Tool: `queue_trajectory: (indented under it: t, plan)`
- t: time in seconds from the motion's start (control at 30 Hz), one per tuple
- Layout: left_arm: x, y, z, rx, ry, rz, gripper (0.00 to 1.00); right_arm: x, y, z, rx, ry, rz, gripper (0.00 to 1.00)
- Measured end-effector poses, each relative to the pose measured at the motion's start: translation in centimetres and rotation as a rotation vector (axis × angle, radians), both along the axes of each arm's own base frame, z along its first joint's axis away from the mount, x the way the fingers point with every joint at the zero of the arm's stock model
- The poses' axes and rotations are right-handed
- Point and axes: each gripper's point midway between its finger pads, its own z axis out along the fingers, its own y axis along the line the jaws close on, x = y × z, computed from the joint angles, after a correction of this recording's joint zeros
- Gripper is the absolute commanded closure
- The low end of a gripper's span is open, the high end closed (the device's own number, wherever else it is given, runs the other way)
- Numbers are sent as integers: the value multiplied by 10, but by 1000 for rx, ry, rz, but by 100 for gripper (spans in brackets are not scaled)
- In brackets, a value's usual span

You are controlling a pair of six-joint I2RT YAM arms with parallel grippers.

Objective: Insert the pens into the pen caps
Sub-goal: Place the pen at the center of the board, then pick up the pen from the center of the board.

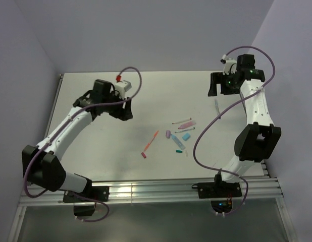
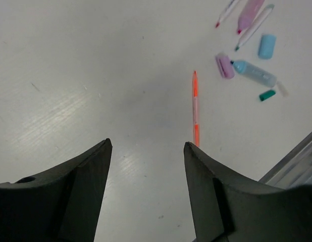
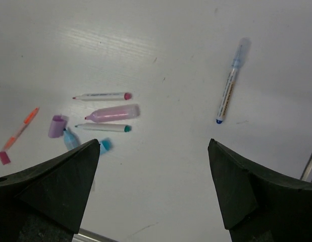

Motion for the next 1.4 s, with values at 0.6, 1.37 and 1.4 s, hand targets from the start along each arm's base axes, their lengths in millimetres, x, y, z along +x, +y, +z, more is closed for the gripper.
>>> queue_trajectory:
  t: [0.6,1.37,1.4]
  plan:
    - [-48,-72,-127,270,257,-127,40,-42,-6,-47,-104,73,73,4]
    - [-68,-114,-176,352,317,-136,63,-56,-11,-73,-144,112,77,4]
    - [-69,-115,-179,358,321,-137,65,-56,-11,-73,-142,110,76,4]
